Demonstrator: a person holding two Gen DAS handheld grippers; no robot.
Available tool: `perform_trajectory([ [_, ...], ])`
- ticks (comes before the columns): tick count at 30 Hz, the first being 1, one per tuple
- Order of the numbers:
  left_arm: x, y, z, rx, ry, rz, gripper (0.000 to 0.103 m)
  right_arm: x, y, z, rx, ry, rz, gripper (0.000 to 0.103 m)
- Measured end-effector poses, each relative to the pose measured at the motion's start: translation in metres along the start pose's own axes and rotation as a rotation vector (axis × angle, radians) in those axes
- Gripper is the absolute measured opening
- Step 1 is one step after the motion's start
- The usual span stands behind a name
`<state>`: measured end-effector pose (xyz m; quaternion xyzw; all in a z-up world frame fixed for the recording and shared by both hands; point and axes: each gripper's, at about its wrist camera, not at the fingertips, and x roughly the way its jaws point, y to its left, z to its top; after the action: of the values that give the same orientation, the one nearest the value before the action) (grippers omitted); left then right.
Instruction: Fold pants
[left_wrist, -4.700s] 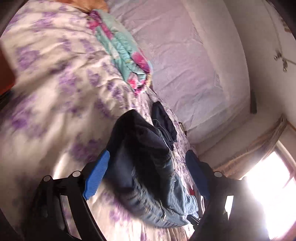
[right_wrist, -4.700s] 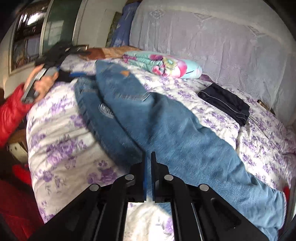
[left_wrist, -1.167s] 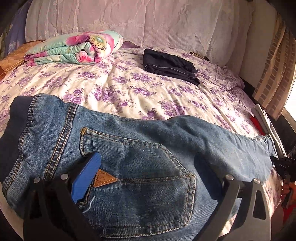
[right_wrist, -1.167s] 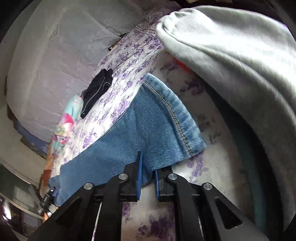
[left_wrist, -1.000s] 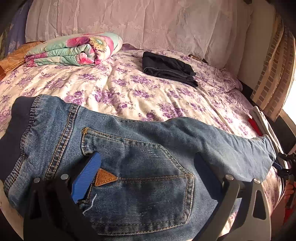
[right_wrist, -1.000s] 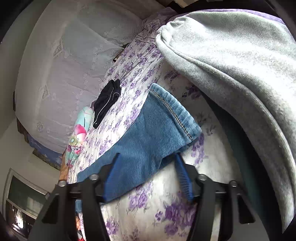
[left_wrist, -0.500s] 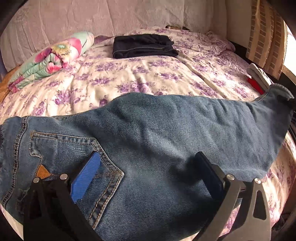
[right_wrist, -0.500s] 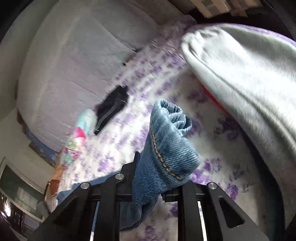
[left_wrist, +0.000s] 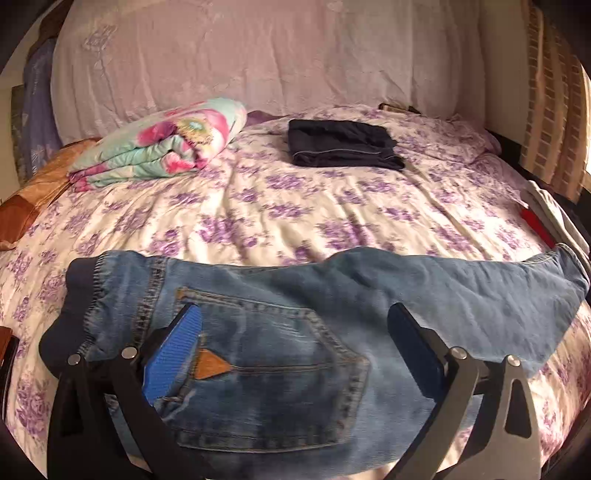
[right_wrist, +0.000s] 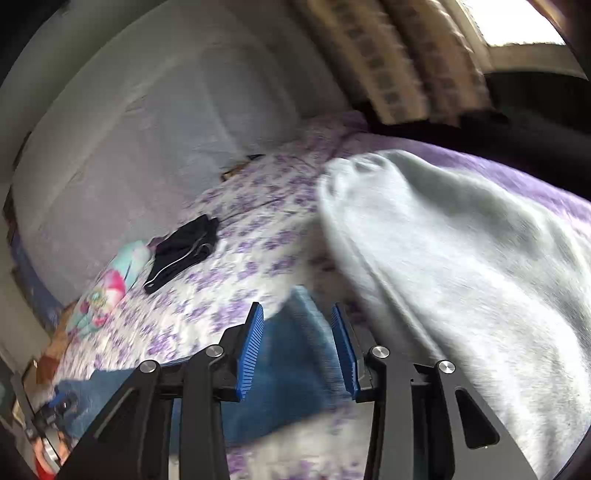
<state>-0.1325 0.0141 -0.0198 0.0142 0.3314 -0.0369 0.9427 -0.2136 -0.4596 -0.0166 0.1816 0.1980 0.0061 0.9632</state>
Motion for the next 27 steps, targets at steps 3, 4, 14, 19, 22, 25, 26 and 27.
perform_trajectory([
  [3,0.035,0.022,-0.014,0.007,0.111,0.050,0.098,0.027,0.094,-0.011,-0.249,0.072,0.161,0.051],
  [4,0.030,0.027,-0.013,-0.001,0.100,0.018,0.098,0.042,0.127,-0.020,-0.319,0.125,0.234,0.056],
  [14,-0.021,0.062,-0.008,-0.003,-0.126,0.108,0.098,0.096,0.237,-0.056,-0.552,0.427,0.423,0.066],
  [19,0.008,0.079,-0.006,-0.049,-0.019,0.144,0.098,0.128,0.290,-0.025,-0.546,0.427,0.516,0.053],
  [22,0.013,0.070,-0.005,-0.004,0.000,0.204,0.098,0.165,0.317,-0.031,-0.571,0.487,0.514,0.035],
  [25,0.012,0.070,-0.004,-0.017,-0.005,0.186,0.098,0.188,0.333,-0.052,-0.600,0.572,0.526,0.034],
  [26,0.011,0.070,-0.004,-0.024,-0.009,0.177,0.098,0.189,0.336,-0.059,-0.620,0.579,0.520,0.034],
  [27,0.011,0.070,-0.003,-0.029,-0.012,0.170,0.098,0.189,0.338,-0.065,-0.649,0.573,0.509,0.034],
])
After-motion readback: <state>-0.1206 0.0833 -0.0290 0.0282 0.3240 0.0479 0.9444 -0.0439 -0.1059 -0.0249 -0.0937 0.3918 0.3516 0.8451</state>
